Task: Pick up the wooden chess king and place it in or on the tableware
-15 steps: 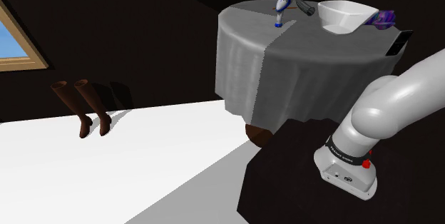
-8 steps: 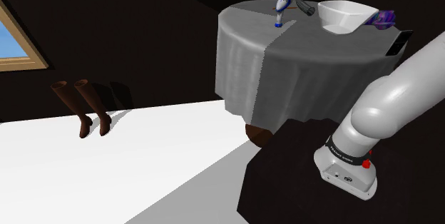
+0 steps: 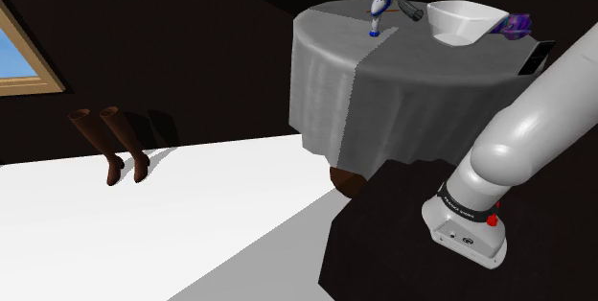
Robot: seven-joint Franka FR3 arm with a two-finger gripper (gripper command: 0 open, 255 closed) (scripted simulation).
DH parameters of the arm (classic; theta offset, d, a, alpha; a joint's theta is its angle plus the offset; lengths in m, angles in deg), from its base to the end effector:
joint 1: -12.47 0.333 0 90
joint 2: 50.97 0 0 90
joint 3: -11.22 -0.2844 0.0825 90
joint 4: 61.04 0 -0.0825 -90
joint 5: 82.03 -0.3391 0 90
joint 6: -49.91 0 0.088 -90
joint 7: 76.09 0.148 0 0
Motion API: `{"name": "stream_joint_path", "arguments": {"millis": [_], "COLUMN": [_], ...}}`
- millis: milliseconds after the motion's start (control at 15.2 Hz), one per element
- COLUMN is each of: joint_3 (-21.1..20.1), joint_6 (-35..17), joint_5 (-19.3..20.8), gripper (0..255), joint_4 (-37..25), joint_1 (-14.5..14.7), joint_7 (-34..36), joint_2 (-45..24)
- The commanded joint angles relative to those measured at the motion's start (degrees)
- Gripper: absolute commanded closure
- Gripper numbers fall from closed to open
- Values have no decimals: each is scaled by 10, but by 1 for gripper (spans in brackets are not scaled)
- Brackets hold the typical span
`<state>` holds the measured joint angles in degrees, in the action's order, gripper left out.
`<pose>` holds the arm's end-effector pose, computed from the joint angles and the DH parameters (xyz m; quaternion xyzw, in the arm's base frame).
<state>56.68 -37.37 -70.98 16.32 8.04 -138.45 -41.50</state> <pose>0.2487 -0.4021 0.6951 0.9856 0.0841 0.0495 0.1383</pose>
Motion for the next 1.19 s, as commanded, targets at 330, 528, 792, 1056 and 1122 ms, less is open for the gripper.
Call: {"name": "stream_joint_path", "arguments": {"millis": [330, 528, 792, 1056, 1122], "joint_3": [-23, -30, -36, -38, -38], "joint_6": [-58, -81, -111, -123, -123], "joint_5": [35, 46, 59, 63, 63], "gripper": [255, 255, 255, 255, 255], "joint_4": [96, 134, 180, 198, 198], "joint_1": [-3, -6, -11, -13, -13], "joint_7": [28, 38, 50, 54, 54], "joint_2": [47, 63, 81, 88, 88]}}
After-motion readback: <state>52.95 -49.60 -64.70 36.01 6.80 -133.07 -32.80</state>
